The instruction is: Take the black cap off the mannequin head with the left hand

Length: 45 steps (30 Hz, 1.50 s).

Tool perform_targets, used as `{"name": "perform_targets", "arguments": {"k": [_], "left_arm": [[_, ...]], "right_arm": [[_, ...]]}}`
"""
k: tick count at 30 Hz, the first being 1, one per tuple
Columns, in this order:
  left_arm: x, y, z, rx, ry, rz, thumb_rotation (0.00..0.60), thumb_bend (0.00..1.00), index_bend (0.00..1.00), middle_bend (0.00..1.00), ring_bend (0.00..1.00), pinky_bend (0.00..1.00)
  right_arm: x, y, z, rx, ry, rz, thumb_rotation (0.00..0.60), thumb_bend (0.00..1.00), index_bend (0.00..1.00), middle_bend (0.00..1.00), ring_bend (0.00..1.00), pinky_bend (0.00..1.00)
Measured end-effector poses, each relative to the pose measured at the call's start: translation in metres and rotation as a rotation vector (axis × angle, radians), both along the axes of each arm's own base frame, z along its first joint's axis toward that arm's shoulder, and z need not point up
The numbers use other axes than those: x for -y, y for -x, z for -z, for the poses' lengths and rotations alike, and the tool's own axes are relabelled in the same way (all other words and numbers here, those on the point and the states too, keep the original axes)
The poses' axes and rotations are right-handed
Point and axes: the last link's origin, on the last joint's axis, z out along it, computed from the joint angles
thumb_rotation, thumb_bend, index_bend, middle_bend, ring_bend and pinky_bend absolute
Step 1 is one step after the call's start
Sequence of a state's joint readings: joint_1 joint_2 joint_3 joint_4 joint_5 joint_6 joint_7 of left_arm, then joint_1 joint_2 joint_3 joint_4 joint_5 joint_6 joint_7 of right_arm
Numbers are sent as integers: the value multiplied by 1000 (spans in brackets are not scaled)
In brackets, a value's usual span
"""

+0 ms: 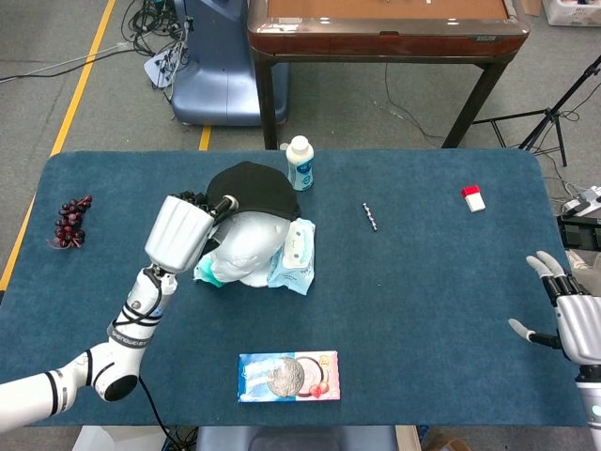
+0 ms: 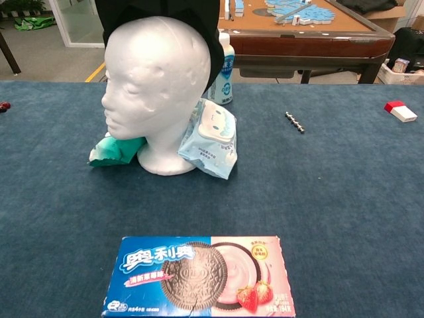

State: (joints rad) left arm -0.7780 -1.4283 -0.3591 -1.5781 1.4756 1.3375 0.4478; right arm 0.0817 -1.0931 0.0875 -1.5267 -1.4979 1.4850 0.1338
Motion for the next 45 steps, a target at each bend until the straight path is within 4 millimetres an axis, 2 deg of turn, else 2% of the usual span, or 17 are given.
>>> {"name": "perform_targets", "arguments": {"k": [7,12,19,25,34,40,45], "left_arm": [[-18,-3,-4,-4,-18,-60,600,531,561,850,703,778],[-35,2,-11,3,-42,-131,600,531,561,850,703,778],[-53,19,-27,-1,-101,-201,600,531,563,846,700,778],[-61,43,-45,-22,-164,-241,600,531,566,845,697,778],[-67,93,-68,-183,-260,-243,600,531,576,830,686,772],[-69,145,-84,-239,-251,-275,600,530,582,798,661,771],[-63,192,-92,-253,-228,-339,600,527,587,777,650,771]], "right_arm": [[0,0,-1,2,-1,1,600,82,87,107,170,384],[1,1,-1,3,-1,1,600,82,87,107,170,384],[1,1,0,-1,-4,2,600,82,87,107,170,384],[1,0,1,-5,-5,3,600,82,86,107,169,384],[1,0,3,-13,-7,4,600,82,86,107,170,383],[1,0,3,-15,-5,6,600,82,87,107,170,384],[2,-1,6,-23,-13,7,600,82,86,107,170,384]]}}
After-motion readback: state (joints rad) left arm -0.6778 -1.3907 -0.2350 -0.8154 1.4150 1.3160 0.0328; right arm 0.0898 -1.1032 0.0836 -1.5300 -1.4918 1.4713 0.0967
